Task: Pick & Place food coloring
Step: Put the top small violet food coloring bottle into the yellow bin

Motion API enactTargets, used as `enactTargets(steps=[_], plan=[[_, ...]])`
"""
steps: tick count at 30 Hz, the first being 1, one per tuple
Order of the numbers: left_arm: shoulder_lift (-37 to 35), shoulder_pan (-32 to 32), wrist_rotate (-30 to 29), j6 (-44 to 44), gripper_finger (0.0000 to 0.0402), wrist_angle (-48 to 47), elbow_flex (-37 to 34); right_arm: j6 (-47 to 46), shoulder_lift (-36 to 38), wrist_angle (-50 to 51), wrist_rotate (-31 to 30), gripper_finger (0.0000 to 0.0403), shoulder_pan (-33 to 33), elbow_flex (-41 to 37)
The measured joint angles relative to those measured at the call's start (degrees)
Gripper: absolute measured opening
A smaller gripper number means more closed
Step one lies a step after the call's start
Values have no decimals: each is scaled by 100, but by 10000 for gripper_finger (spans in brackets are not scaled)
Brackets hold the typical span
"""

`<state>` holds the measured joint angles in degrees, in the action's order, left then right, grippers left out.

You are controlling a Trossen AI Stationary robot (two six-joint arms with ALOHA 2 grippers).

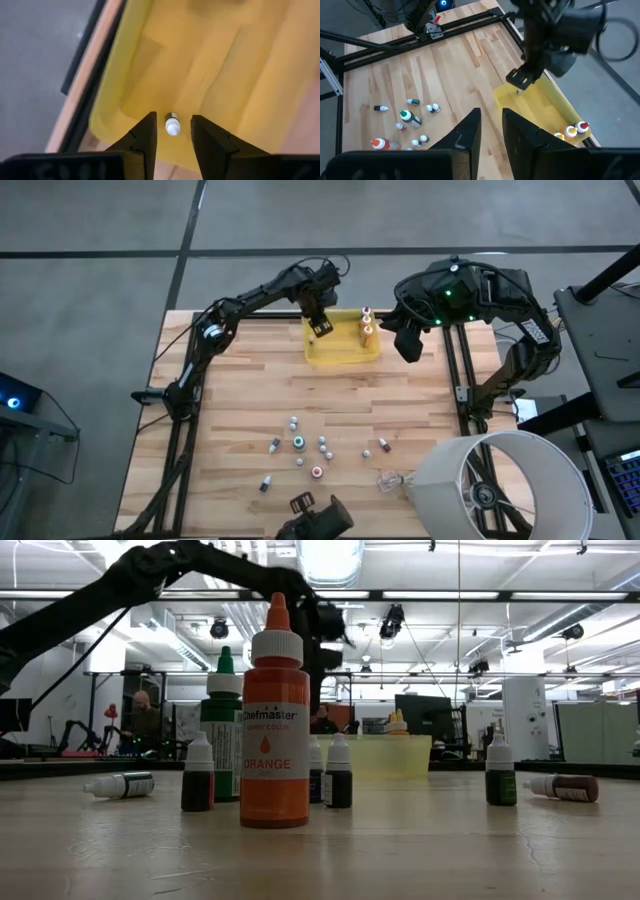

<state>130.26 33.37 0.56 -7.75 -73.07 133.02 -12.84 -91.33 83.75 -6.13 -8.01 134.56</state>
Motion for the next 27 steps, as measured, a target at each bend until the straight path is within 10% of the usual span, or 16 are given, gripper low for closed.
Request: enactTargets(steps=[27], plan=[[-4058, -1300, 122, 1086, 92, 1913, -3100, 137, 7, -518, 0, 111, -2, -946]])
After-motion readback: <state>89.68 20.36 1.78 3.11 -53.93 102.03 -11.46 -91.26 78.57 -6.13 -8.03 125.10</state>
